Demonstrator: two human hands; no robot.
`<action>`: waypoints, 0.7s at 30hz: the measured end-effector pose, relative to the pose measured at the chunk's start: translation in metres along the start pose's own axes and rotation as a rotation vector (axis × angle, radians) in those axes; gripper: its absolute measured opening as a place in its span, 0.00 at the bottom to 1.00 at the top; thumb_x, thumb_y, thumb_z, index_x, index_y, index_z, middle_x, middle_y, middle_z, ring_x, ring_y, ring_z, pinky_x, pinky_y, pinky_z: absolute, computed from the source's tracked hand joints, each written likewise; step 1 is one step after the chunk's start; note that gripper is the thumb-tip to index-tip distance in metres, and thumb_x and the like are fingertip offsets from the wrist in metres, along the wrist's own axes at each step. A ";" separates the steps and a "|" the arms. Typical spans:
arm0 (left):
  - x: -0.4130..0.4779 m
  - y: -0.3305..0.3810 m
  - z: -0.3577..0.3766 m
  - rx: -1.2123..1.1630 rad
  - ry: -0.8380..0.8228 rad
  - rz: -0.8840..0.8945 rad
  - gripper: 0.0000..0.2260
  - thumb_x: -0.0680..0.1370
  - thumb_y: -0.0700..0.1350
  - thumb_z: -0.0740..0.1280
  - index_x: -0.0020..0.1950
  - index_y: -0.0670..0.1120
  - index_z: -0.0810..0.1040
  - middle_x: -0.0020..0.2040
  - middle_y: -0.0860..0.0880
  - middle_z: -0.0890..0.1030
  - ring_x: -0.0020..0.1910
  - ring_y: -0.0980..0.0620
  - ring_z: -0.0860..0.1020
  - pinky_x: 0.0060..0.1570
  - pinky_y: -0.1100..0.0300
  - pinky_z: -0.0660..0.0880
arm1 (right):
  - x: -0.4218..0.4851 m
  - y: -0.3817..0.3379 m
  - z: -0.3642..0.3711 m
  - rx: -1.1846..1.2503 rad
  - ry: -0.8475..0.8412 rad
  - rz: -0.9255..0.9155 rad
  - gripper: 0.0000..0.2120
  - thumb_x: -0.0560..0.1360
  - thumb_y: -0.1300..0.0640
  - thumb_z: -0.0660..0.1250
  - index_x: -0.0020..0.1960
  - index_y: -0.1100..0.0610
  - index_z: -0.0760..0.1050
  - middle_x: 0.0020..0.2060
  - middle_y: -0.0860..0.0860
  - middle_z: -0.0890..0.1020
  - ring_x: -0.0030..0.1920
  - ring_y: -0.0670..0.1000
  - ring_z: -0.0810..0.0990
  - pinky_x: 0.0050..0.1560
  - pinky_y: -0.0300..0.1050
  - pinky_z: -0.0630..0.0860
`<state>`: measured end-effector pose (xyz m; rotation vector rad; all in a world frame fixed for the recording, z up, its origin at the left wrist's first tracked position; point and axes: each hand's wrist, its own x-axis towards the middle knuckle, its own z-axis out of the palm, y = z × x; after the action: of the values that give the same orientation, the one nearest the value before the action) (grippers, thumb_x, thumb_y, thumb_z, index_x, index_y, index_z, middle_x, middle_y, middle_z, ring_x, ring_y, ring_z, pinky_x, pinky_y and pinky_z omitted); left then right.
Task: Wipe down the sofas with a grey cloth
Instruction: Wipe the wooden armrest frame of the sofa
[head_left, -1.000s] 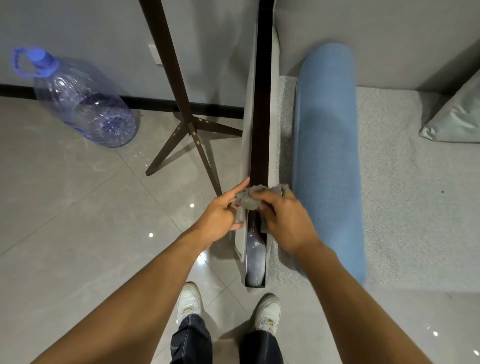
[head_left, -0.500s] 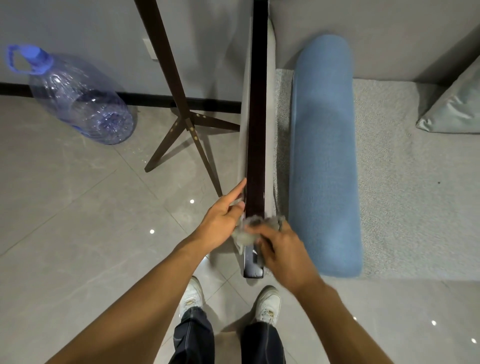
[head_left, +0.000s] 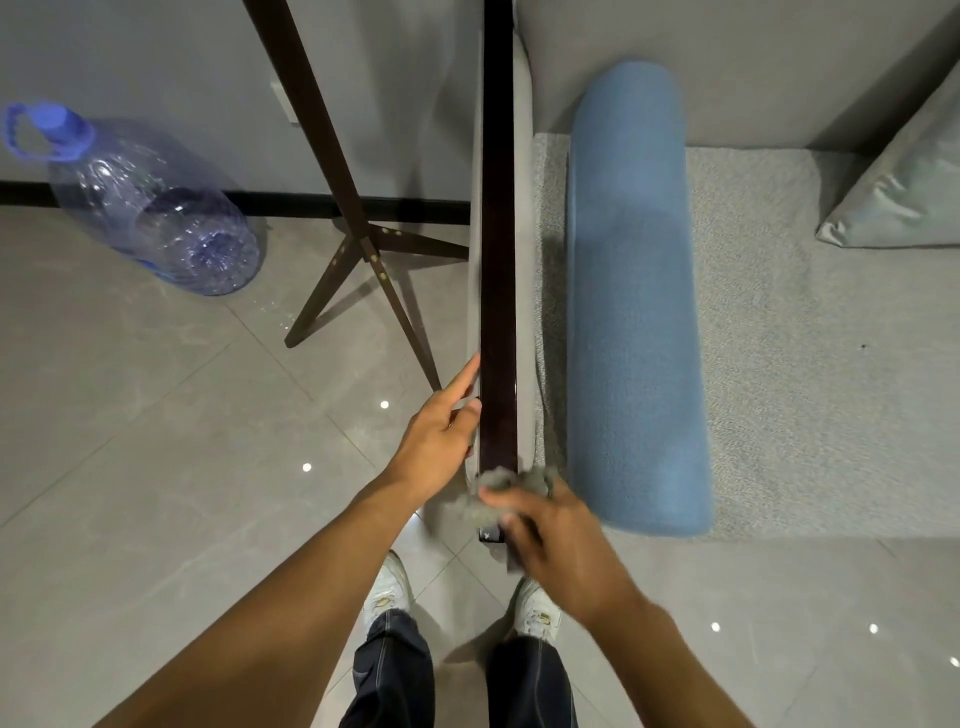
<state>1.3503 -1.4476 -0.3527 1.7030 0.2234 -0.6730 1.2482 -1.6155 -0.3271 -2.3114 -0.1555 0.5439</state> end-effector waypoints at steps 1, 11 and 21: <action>-0.001 0.002 0.001 0.004 0.007 0.000 0.26 0.87 0.49 0.58 0.66 0.84 0.60 0.80 0.53 0.65 0.78 0.51 0.65 0.74 0.42 0.69 | -0.016 -0.002 0.002 0.024 -0.025 0.001 0.17 0.82 0.53 0.62 0.66 0.35 0.73 0.56 0.47 0.72 0.45 0.45 0.80 0.51 0.38 0.79; -0.006 0.007 0.001 0.001 0.008 -0.001 0.25 0.87 0.49 0.58 0.65 0.84 0.60 0.80 0.53 0.65 0.75 0.53 0.68 0.65 0.54 0.76 | -0.012 -0.008 0.005 0.009 0.031 0.044 0.15 0.81 0.52 0.64 0.65 0.37 0.75 0.54 0.46 0.71 0.49 0.47 0.78 0.50 0.25 0.70; -0.011 0.015 0.003 0.102 0.071 0.027 0.26 0.86 0.47 0.60 0.66 0.82 0.60 0.78 0.52 0.68 0.73 0.44 0.73 0.70 0.39 0.73 | 0.005 -0.014 0.011 0.057 0.166 0.102 0.15 0.80 0.43 0.57 0.63 0.38 0.75 0.57 0.47 0.73 0.45 0.46 0.81 0.51 0.43 0.81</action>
<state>1.3483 -1.4518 -0.3348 1.8263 0.2189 -0.6141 1.2486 -1.5969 -0.3260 -2.3061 0.0565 0.3988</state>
